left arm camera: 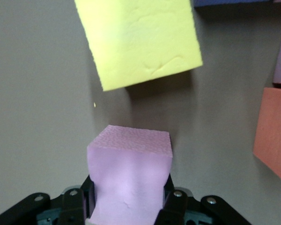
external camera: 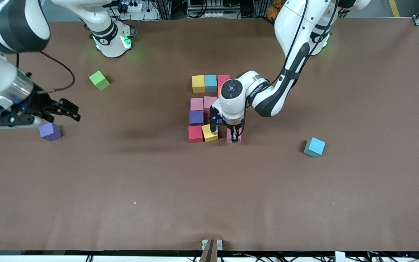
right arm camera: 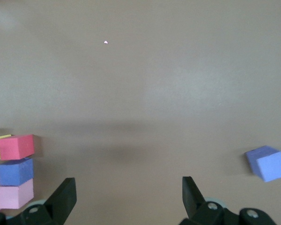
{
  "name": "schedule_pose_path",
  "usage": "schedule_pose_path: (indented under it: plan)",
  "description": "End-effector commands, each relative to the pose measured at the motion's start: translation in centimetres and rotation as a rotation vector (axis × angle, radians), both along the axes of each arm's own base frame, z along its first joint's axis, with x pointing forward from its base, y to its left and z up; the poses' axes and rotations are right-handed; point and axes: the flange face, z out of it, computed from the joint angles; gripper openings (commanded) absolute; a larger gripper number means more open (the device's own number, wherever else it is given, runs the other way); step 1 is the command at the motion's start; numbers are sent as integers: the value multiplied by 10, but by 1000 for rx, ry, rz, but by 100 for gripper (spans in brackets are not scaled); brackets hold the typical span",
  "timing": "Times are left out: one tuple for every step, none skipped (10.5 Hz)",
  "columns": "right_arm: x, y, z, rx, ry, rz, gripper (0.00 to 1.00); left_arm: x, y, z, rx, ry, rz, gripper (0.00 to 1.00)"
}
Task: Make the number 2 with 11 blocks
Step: 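Carry the lavender cube to the figure while the right gripper withdraws, then lower the lavender cube beside the yellow cube and open the left gripper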
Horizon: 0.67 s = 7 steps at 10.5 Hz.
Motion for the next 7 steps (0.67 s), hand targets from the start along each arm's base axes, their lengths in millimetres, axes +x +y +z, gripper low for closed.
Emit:
schedule_pose_path:
  plan:
    - [-2,-16,27,-51,-11,39,100,-9,-14,-10,3,-20,-62,25]
    - [-2,-19,36,-67,-10,37,100,-13,-20,-11,-2,-16,-73,25]
    - [-3,-25,44,-68,-11,24,100,-16,-22,-14,-2,-15,-79,25]
    - [-3,-29,62,-67,-18,17,100,-18,-25,-19,-9,-14,-81,25]
    - [-7,-36,82,-64,19,7,100,-19,-27,-24,-22,-18,-64,25]
    - [-11,-36,94,-64,42,8,100,-21,-29,-27,-29,-21,-60,25]
    - [-16,-36,101,-65,54,16,100,-22,-29,-33,-25,-14,-57,25]
